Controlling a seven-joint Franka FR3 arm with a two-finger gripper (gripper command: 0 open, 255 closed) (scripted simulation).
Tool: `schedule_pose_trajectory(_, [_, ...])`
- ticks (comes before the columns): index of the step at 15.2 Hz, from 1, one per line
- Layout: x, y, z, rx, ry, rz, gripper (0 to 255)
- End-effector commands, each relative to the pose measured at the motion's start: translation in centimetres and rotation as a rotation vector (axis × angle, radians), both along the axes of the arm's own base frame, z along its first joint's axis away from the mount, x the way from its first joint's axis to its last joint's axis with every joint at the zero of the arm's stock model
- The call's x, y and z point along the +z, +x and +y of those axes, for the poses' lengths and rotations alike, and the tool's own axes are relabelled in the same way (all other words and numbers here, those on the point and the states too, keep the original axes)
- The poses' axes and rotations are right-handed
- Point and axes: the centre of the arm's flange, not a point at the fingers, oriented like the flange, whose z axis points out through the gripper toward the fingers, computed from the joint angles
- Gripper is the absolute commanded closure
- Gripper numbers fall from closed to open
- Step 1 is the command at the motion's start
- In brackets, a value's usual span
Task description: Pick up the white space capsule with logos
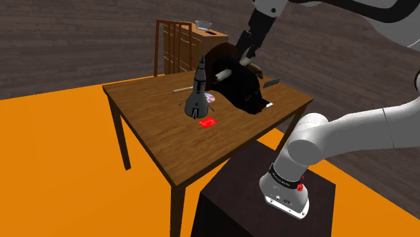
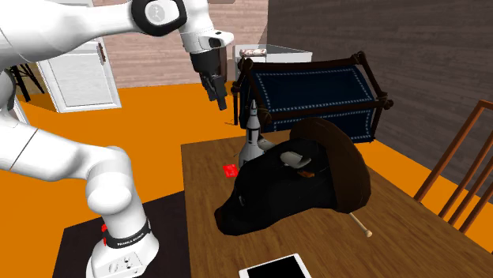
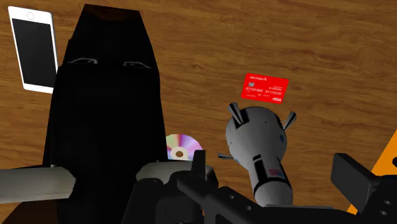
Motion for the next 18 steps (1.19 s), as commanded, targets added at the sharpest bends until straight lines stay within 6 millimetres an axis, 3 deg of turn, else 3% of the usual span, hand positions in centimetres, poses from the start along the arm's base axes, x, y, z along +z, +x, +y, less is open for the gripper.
schedule_pose_trajectory(1, [0.0,0.0,0.0,0.0,0.0,0.0,0])
schedule_pose_trajectory(12, [-10.9,5.2,2.1,0.184,0.003,-0.476,0])
schedule_pose_trajectory(15, [-13.1,7.2,2.9,0.23,0.003,-0.595,0])
schedule_pose_trajectory(18, [-14.7,7.2,2.9,0.23,0.003,-0.595,0])
